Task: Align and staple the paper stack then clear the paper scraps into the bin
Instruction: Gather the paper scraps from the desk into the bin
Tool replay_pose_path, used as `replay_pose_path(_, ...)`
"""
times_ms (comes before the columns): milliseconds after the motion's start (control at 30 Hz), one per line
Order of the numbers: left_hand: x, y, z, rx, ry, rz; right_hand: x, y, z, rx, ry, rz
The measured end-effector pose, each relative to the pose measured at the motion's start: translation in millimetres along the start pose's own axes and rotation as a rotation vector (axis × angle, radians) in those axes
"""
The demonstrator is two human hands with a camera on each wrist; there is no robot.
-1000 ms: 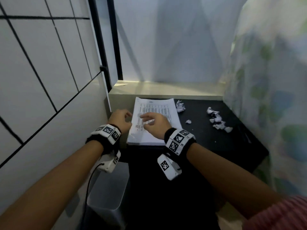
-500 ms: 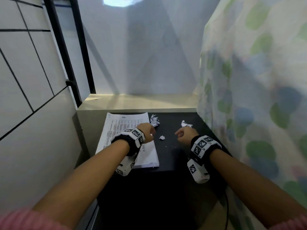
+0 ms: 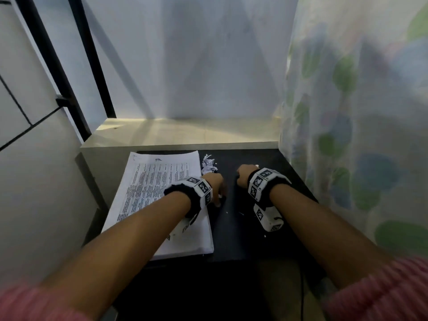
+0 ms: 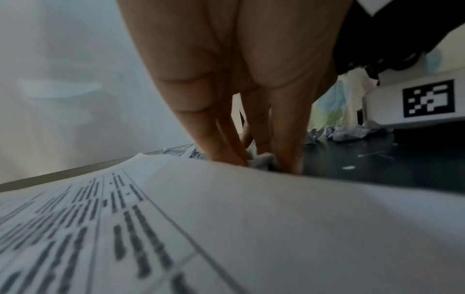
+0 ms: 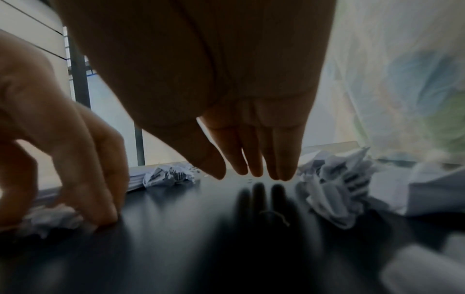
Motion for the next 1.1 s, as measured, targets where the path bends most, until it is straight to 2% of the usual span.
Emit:
replay_pose_path(167, 6.1, -22.5, -3.1, -0.016, -0.005, 0.049, 2.1, -7.3, -9.7, 0.038, 0.103, -0.005)
replay_pose_path(367, 16.0, -33.4, 2.3, -0.074, -0.033, 0.153, -3.2, 40.8, -8.9, 0.01, 0.129, 0.055)
replay_pose_path(533, 17.3, -29.8, 3.1, -0.081, -0.017, 0.177, 0.3, 82.2, -33.0, 0.032, 0.276, 0.141)
replay_pose_path(667, 11.1, -26.8, 4.8, -0.109, -0.053, 0.121, -1.0, 88.6, -24.0, -0.028, 0.123, 0.161)
replay_pose_path(800, -4.4, -17.1, 10.9, -0.202, -0.046, 0.083, -17.3, 61.8, -7.0, -0.113, -0.037, 0.083)
replay_pose_path(900, -23.6, -11.6, 1.7, -0.148, 0.006, 0.012, -22.9, 46.2, -15.0, -0.053, -0.002, 0.022)
replay_pose_path(1033, -37.7, -4.9, -14.1, -0.029, -0.044, 0.026, -17.3, 50.8, -30.5, 0.025, 0.116, 0.049)
replay_pose_path(1100, -45.3, 0.5, -16.1, -0.011, -0.085, 0.018, -15.8, 61.1, -35.3, 0.012, 0.169, 0.079)
Point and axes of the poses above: each hand's wrist, its own y-axis away from the middle knuckle, its own z-axis out of the back of the hand, x = y × z, the point moved 7 cm from there along -y, towards the middle knuckle, and after that the axes turned 1 degree about x, right-handed, at the moved point
